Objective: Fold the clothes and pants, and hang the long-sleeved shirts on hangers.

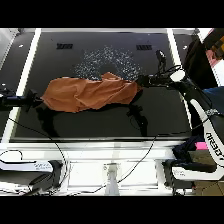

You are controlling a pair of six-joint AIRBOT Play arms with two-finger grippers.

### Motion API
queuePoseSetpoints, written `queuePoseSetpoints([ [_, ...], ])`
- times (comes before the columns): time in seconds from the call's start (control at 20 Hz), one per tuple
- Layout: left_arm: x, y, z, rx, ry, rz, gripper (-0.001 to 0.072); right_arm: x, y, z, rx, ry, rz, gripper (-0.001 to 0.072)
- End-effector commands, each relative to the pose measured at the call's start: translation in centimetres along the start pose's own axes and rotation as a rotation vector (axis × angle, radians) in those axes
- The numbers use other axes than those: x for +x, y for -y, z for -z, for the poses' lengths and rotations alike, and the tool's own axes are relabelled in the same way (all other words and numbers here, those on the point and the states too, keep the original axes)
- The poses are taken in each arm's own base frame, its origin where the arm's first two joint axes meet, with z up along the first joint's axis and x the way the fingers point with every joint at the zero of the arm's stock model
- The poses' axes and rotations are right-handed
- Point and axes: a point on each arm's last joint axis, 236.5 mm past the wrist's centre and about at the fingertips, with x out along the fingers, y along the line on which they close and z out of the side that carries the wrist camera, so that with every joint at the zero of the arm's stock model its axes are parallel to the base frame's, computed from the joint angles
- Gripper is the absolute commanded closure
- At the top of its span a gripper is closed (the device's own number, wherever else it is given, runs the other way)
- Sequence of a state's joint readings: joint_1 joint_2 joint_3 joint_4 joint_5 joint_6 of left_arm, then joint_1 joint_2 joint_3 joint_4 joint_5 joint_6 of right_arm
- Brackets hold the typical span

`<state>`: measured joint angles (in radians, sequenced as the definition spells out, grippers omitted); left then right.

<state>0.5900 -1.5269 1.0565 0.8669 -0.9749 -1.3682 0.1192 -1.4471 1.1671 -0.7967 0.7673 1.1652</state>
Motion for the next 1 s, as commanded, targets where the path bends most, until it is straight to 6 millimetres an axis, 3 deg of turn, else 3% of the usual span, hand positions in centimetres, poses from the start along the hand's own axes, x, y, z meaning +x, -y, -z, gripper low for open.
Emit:
queuePoseSetpoints([
  [0.0, -1.8, 1.2, -0.9, 0.059, 0.058, 0.012, 0.0685, 0.0, 0.0, -0.1, 0.0, 0.001, 0.0, 0.0699],
  [0.25, -2.6, 2.5, -0.6, 0.075, 0.056, 0.044, 0.0685, -0.1, -0.3, 0.1, -0.001, -0.009, -0.007, 0.0699],
  [0.4, -4.9, 6.2, -1.5, 0.14, 0.131, 0.149, 0.0685, -1.6, -1.2, -0.8, -0.027, 0.022, -0.013, 0.07],
  [0.5, -7.9, 9.6, -2.3, 0.207, 0.215, 0.231, 0.0686, -4.0, -2.8, -2.6, -0.083, 0.077, -0.014, 0.0699],
  [0.6, -12.0, 13.5, -3.0, 0.258, 0.318, 0.318, 0.0686, -7.4, -5.5, -4.9, -0.139, 0.149, -0.04, 0.0699],
  [0.7, -17.4, 17.4, -3.8, 0.296, 0.457, 0.401, 0.0685, -12.0, -9.0, -7.0, -0.213, 0.23, -0.073, 0.0699],
  [0.8, -24.6, 21.4, -4.2, 0.403, 0.658, 0.47, 0.0686, -17.9, -12.8, -9.0, -0.301, 0.352, -0.089, 0.0699],
  [0.95, -35.6, 25.6, -3.2, 0.48, 0.976, 0.529, 0.0686, -27.8, -18.7, -10.6, -0.421, 0.564, -0.122, 0.0699],
])
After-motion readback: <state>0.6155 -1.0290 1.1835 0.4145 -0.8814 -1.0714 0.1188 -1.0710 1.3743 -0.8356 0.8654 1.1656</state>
